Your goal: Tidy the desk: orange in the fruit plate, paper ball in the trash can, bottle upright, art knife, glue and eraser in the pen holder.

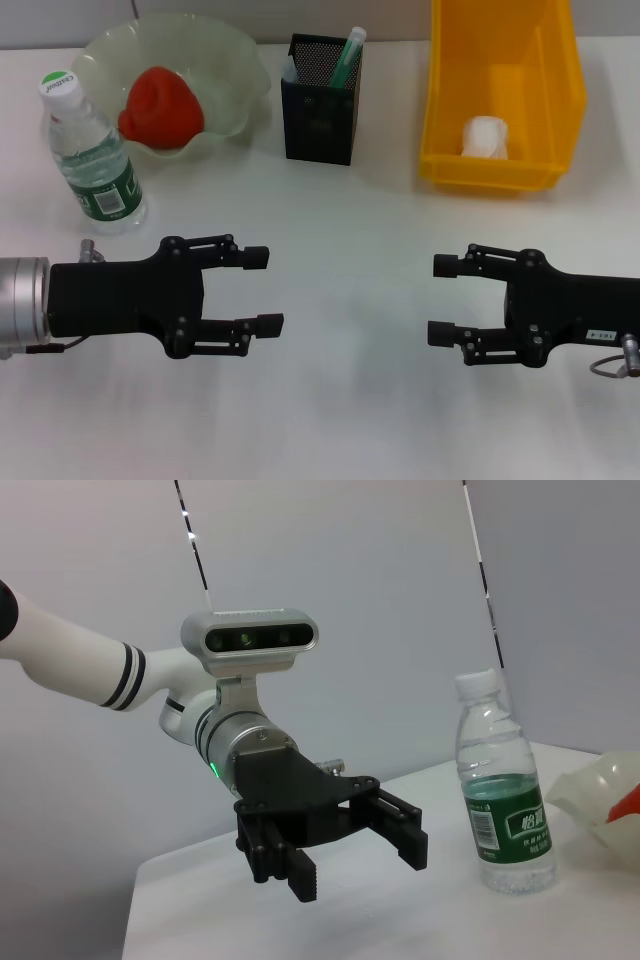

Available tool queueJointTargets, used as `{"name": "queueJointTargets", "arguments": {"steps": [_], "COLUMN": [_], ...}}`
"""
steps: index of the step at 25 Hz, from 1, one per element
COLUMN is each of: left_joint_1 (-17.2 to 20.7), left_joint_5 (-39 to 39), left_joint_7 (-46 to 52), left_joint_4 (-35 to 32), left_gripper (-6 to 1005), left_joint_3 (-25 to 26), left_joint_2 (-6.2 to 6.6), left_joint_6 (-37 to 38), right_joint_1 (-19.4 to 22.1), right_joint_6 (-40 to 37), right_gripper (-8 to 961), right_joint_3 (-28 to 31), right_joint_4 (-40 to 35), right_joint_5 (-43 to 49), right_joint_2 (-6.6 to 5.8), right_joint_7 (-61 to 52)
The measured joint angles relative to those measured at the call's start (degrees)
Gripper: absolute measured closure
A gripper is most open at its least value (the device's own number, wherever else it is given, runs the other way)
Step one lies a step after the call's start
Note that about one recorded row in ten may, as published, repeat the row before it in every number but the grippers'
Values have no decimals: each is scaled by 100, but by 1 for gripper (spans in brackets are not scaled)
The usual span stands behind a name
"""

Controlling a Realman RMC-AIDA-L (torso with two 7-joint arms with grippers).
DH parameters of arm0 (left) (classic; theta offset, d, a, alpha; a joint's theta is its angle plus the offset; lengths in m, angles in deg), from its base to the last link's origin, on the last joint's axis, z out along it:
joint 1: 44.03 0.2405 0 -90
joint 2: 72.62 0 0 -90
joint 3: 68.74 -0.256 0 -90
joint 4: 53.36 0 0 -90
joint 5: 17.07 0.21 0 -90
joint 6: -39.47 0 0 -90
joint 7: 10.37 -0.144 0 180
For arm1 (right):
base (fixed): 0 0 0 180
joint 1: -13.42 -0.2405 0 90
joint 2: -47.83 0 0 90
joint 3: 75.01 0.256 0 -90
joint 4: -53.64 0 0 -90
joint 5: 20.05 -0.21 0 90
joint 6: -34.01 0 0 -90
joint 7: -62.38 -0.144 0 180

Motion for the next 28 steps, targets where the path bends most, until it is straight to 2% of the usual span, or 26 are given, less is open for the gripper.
{"name": "queueJointTargets", "arguments": {"steps": [28], "left_joint_1": [33], "left_joint_5": [6], "left_joint_7": [-16], "left_joint_4": [-5], "left_gripper": [220], "left_joint_3": [-20], "left_joint_2": [26], "left_joint_6": [32], "right_joint_1": [-12], "right_joint_6": [18], "right_gripper": [135], "right_joint_3": [25], "right_joint_4": [-77], "right_joint_5": [2], "right_joint_2": [29], "right_joint_7": [-48]}}
